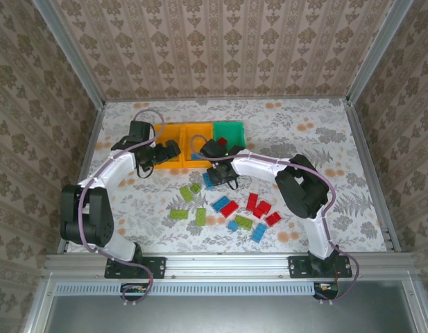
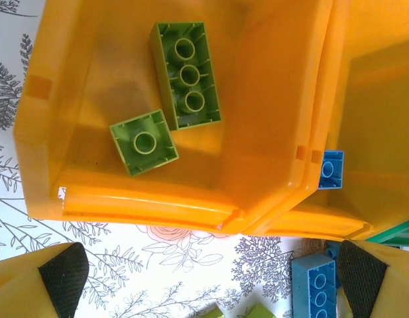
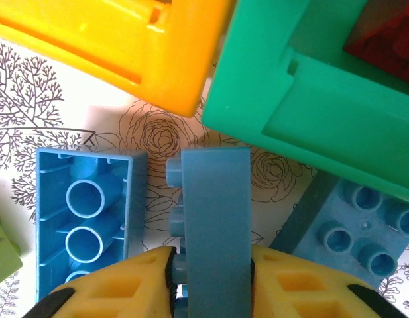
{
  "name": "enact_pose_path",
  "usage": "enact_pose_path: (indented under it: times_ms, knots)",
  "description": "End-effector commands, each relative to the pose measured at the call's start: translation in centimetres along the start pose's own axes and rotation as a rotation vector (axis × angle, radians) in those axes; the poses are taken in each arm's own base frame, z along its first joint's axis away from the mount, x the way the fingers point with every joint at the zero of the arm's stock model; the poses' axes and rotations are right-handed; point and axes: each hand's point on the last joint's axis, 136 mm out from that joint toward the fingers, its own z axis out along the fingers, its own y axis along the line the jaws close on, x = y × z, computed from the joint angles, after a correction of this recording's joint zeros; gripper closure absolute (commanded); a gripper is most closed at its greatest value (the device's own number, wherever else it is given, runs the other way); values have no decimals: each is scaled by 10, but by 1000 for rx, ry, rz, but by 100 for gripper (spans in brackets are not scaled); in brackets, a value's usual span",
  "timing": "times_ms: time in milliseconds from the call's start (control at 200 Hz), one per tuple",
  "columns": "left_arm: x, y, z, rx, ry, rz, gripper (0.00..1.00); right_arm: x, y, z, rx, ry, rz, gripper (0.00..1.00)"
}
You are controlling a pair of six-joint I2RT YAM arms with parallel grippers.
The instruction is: Sort the legos into containers by color
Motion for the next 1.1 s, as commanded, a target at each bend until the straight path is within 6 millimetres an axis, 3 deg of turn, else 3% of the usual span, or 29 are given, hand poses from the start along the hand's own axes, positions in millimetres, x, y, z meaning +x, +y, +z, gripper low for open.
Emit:
enact_pose_path:
  times_ms: [0, 320, 475, 640, 805, 910, 1095]
  knots:
    - [5, 3, -12, -3, -9, 19, 0, 3, -5, -8, 11, 5, 13, 70]
    - [22, 20, -16, -56, 5, 14, 0, -36, 21, -73, -157, -146, 42, 76]
    - [33, 27, -20, -79, 11, 21, 0, -66, 37, -89, -280, -220, 88, 76]
    - [46, 23, -23, -57, 17, 69, 0, -98, 48, -82, -378, -248, 148, 76]
    - [65, 7, -20, -31, 43, 202, 2, -125, 32, -60, -346, -248, 242, 74]
    - [79, -9, -16, -5, 62, 330, 5, -136, 21, -46, -326, -230, 301, 71]
    - [102, -32, -8, -5, 97, 588, 7, -148, 21, -33, -311, -212, 314, 64]
